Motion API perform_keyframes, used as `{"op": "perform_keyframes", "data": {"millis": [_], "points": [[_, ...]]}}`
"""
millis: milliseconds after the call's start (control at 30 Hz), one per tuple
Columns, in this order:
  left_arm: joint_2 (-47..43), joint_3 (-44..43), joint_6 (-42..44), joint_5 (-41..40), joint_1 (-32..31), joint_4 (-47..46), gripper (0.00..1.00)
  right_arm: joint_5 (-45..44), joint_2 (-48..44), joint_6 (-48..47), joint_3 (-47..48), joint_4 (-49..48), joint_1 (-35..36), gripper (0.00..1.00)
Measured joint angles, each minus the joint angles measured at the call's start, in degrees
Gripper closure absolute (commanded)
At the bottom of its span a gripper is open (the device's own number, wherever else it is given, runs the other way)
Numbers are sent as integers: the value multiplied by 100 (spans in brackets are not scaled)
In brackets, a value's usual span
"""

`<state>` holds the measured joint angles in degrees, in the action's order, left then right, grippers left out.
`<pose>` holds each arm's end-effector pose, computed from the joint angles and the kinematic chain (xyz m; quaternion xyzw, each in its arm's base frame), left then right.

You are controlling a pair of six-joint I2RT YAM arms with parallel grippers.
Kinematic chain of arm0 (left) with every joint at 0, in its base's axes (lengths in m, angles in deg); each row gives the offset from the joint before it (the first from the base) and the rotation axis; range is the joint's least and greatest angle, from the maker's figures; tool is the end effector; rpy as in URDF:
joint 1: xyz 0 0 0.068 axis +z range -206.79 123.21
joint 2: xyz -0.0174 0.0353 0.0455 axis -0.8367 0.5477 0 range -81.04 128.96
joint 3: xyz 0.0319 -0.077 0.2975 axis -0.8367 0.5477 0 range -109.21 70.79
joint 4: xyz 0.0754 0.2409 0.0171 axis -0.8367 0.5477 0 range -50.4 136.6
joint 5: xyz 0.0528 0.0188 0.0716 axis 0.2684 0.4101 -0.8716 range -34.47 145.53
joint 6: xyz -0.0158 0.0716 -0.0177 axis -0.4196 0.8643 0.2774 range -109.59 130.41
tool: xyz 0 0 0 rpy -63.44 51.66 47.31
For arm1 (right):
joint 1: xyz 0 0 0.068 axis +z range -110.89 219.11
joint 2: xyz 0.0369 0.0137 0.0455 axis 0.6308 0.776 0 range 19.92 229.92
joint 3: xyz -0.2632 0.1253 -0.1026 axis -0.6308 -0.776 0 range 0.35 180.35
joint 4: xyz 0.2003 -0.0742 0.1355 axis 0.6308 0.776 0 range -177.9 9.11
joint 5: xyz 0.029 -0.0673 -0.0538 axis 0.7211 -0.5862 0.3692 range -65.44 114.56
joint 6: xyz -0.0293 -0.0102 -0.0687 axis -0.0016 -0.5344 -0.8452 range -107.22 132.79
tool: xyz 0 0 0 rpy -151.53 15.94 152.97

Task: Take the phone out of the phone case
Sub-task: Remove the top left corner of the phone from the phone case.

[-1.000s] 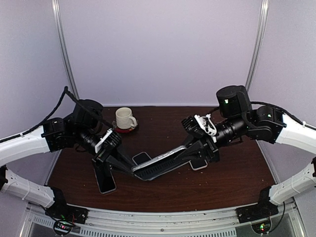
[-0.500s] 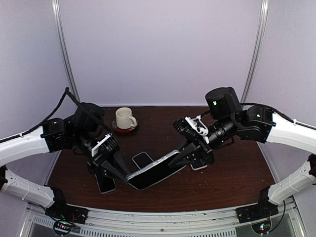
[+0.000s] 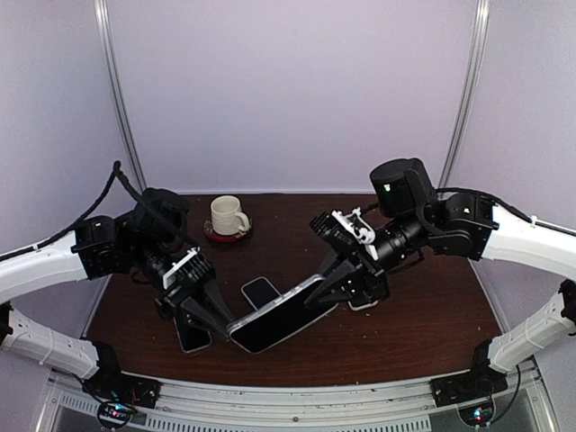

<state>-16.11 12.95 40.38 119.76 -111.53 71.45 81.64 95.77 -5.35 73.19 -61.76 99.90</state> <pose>0.0762 -0.2069 0.3528 0.6843 0.4104 -0.5468 0.2537 0.0900 0.2703 0.4002 -0.6682 0.4311 0.5456 0.2645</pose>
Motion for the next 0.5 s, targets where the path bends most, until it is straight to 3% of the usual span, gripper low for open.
{"op": "perform_keyframes", "data": {"millis": [500], "points": [[-105,103,234,-675,-33,122,100,-72,17,404,-2,22,9,100]]}}
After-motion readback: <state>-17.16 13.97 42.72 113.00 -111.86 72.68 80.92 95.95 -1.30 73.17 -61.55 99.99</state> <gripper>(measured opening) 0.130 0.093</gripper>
